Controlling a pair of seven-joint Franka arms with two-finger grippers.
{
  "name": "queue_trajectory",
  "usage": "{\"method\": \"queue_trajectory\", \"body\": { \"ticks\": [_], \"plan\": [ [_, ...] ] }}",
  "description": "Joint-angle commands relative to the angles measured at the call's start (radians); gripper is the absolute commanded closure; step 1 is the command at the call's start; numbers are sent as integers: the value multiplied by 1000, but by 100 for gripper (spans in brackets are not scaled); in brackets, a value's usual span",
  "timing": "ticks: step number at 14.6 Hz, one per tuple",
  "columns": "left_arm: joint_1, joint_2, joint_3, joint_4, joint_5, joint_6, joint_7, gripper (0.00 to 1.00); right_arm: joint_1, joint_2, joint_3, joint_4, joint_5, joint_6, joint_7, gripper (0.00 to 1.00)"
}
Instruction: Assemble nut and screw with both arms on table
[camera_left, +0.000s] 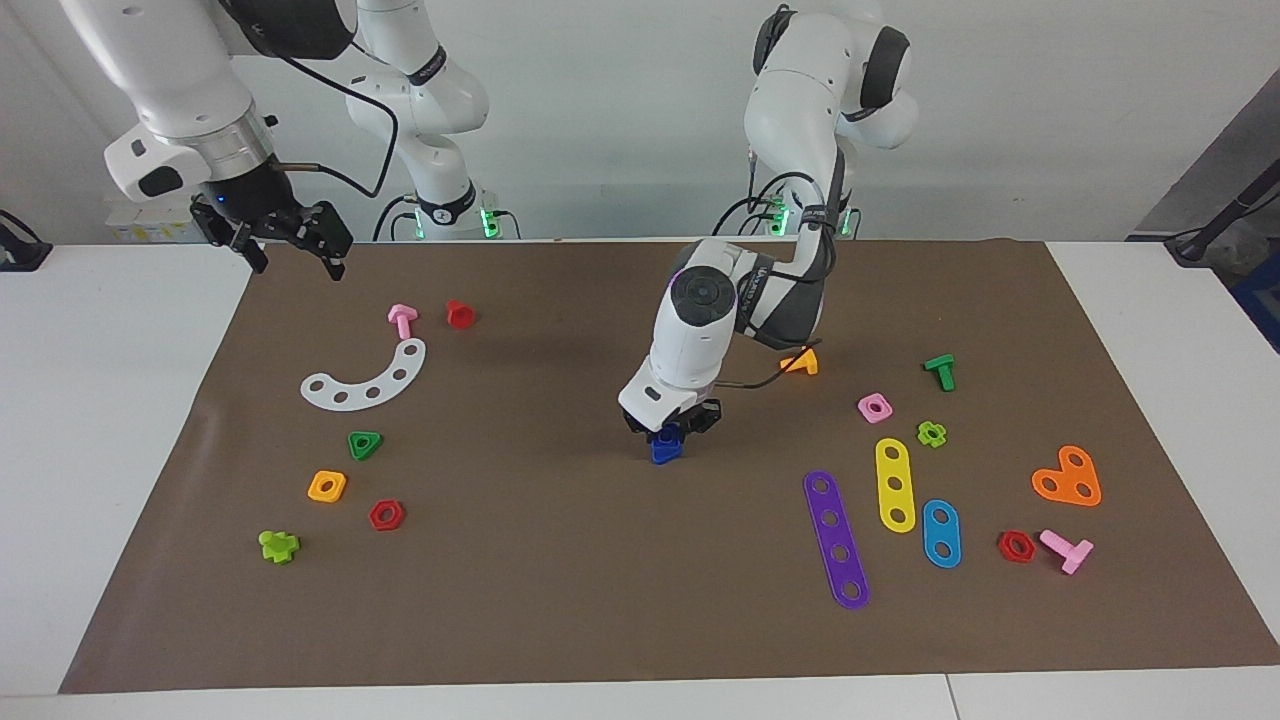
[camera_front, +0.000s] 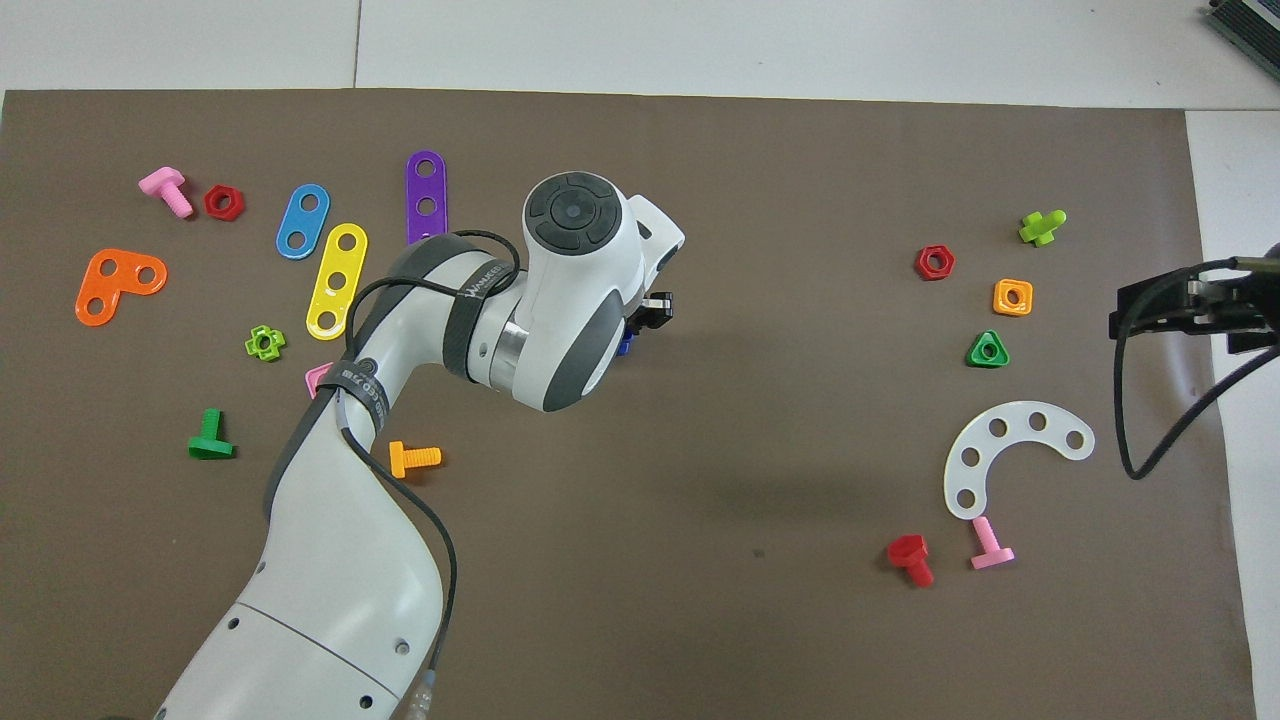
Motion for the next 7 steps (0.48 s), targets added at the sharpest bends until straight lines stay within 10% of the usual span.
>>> {"method": "queue_trajectory", "body": {
  "ticks": [1, 7],
  "plan": [
    [-17, 21, 16, 25, 19, 9, -26, 40, -7, -25, 6, -28, 17, 7, 8, 0],
    [-8, 21, 18, 32, 43, -6, -25, 17, -7, -25, 6, -28, 17, 7, 10, 0]
  ]
}}
